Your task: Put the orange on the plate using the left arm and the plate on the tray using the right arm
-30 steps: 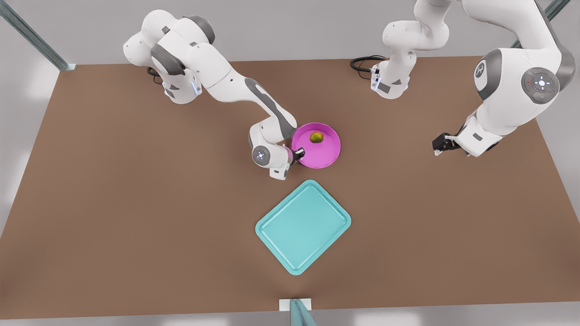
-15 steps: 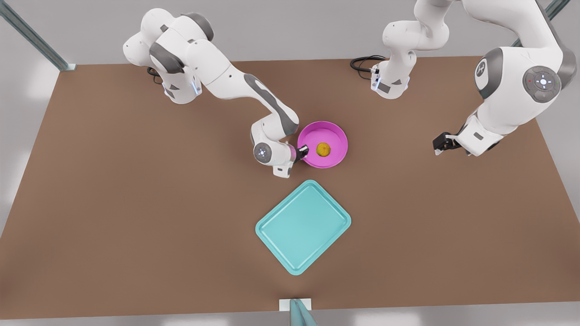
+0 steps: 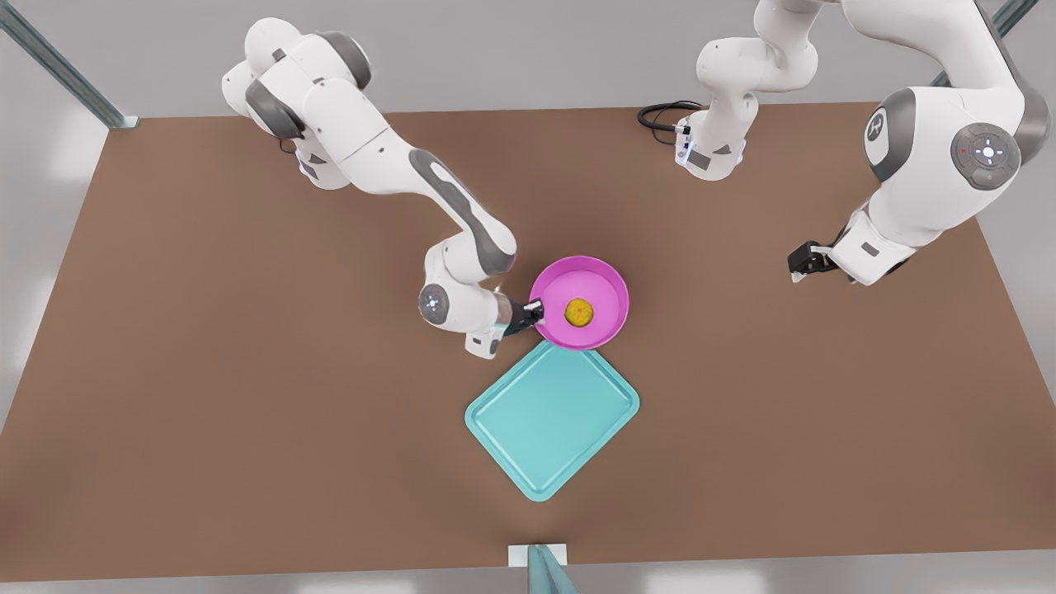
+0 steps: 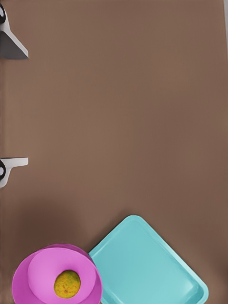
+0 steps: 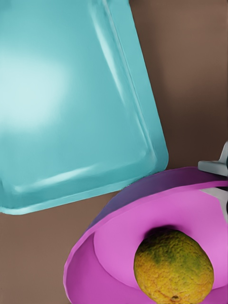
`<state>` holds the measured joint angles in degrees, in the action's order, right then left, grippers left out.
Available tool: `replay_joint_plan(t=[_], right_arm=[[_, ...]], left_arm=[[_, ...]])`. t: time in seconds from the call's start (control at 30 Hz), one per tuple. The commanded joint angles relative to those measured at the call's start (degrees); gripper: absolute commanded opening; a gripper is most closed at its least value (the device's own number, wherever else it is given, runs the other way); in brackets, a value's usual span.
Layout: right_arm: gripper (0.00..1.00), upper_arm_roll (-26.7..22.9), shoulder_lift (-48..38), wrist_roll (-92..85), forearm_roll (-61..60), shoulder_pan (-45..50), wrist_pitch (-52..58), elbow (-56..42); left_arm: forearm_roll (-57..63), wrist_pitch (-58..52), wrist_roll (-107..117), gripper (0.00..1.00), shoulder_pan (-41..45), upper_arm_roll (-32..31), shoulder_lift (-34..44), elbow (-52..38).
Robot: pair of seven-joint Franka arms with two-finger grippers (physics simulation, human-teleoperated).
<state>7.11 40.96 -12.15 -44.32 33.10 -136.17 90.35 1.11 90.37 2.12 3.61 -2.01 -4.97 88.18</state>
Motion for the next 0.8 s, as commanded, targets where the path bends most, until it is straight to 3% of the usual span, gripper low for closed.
replay_joint_plan(t=[0.0,0.37,0.57,0.77], right_arm=[[0.21,0.0,-0.4,1.3,0.3,-1.8,0.2,-0.1],[0.21,-0.2,2.4,1.3,0.7,-13.9,0.8,-7.2],[0.21,-0.3,12.7,6.4,0.8,-13.8,0.9,-20.9],[0.21,-0.3,17.3,8.8,0.9,-11.9,-0.1,-25.7]], left_arm=[[0.0,-0.3,-0.1,1.0,0.0,0.0,0.1,0.0],[-0.1,-1.8,0.2,1.0,0.1,0.0,0.1,-0.8],[0.5,-2.0,1.0,1.0,1.1,0.0,-2.8,-3.0],[0.0,-2.5,1.0,1.0,1.1,0.2,-2.8,-3.6]])
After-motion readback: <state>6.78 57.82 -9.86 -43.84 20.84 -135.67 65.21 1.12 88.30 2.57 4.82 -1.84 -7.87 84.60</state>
